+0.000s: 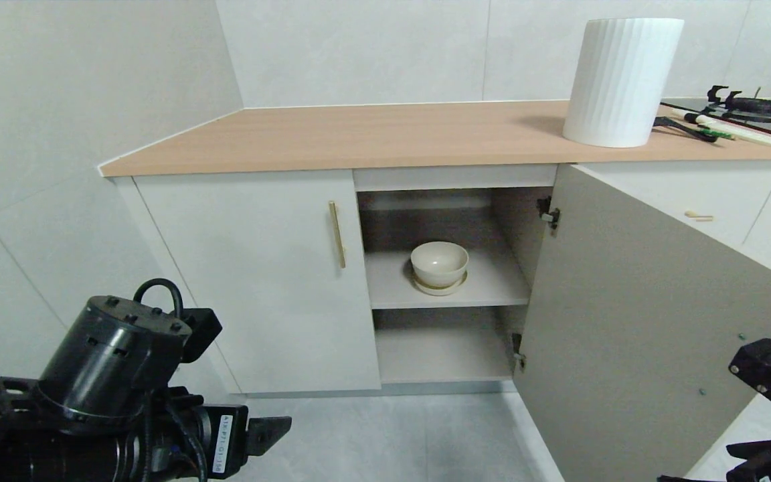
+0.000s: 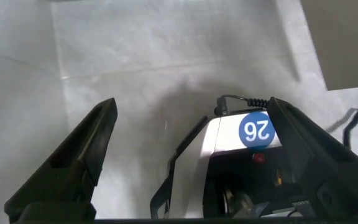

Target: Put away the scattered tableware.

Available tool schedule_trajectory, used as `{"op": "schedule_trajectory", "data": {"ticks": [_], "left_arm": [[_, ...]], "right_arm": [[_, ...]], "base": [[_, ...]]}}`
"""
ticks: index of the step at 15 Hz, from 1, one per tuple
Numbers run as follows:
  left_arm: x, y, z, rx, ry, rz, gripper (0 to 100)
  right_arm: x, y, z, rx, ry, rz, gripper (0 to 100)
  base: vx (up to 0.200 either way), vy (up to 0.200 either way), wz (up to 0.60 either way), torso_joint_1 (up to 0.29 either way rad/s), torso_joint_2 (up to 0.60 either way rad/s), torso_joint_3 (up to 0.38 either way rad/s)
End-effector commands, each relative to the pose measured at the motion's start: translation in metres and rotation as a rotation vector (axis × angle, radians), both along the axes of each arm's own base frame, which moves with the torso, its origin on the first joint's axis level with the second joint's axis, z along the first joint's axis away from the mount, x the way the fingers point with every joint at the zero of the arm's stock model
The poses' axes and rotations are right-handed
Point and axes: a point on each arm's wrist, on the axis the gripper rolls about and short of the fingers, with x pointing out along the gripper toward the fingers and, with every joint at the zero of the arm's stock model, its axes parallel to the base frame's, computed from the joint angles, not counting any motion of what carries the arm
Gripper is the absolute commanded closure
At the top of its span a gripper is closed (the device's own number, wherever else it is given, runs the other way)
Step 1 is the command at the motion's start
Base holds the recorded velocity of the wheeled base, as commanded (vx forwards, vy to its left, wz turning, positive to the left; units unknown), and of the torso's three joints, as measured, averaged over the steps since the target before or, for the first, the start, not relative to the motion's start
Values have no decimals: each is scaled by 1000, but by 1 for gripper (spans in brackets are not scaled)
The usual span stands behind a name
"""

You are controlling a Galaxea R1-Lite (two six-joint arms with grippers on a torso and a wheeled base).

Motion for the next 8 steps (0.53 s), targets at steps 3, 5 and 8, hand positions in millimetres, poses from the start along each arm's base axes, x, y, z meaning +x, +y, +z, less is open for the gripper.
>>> {"op": "schedule_trajectory", "data": {"ticks": [3,5,8], "left_arm": [[0,0,0,-2,1,0,0],[0,0,-1,0,4,0,0],[0,0,0,-1,2,0,0]], "right_arm": [[-2,-4,5,-36,-59,-57,0],[-2,-5,7,-45,-68,-75,0],[-1,-9,11,-45,-90,-109,0]], "base": [[0,-67,0,-1,2,1],[0,0,0,0,0,0],[0,0,0,0,0,0]]}}
